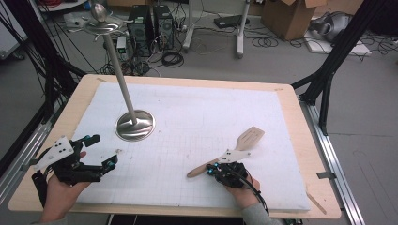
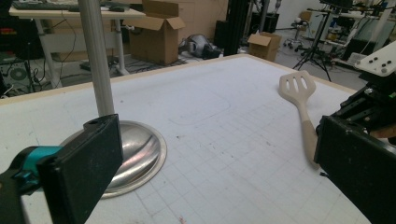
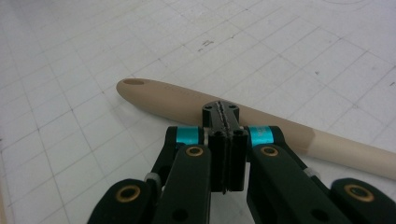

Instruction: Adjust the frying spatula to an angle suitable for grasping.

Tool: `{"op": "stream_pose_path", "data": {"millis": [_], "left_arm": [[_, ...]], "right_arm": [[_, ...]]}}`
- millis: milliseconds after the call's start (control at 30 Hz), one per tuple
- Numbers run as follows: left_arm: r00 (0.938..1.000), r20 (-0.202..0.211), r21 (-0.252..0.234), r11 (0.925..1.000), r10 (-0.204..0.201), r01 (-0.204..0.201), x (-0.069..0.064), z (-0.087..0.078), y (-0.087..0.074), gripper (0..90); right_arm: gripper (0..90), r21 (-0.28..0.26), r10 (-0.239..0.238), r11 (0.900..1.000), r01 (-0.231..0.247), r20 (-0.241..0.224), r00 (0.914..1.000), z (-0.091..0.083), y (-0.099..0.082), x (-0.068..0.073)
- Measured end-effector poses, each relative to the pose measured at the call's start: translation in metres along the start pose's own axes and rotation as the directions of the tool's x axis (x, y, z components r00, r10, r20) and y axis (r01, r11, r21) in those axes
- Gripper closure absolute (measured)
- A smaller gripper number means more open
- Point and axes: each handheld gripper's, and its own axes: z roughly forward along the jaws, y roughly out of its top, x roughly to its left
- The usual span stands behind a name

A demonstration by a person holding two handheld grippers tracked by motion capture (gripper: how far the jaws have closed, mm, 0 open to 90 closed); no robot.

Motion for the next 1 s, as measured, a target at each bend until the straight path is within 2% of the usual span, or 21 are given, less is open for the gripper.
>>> {"op": "stream_pose_path", "data": {"millis": [333,600,633,733,1000], "left_arm": [[1.0,0.004,-0.005,1.0,-0.003,0.003,0.0,0.001,0.0,1.9],[1.0,0.001,-0.01,0.9999,-0.007,0.007,0.002,-0.001,0.0,1.9],[1.0,0.002,-0.011,0.9999,-0.008,0.008,0.002,-0.001,0.001,1.9],[1.0,0.002,-0.011,0.9999,-0.008,0.008,0.002,-0.001,0.001,1.9],[1.0,-0.001,-0.016,0.9998,-0.006,0.006,0.002,0.0,0.001,1.9]], "right_arm": [[90.0,-0.016,0.0,0.9999,0.0,0.011,0.9999,0.008,0.005,-0.001],[90.0,-0.011,0.027,0.9996,-0.027,0.018,0.9995,0.017,0.013,-0.005],[90.0,-0.01,0.022,0.9997,-0.021,0.023,0.9995,0.018,0.014,-0.005],[90.0,-0.009,-0.036,0.9993,0.037,0.064,0.9973,0.021,0.017,-0.001],[90.0,-0.011,-0.006,0.9999,0.007,0.066,0.9978,0.029,0.023,-0.006]]}}
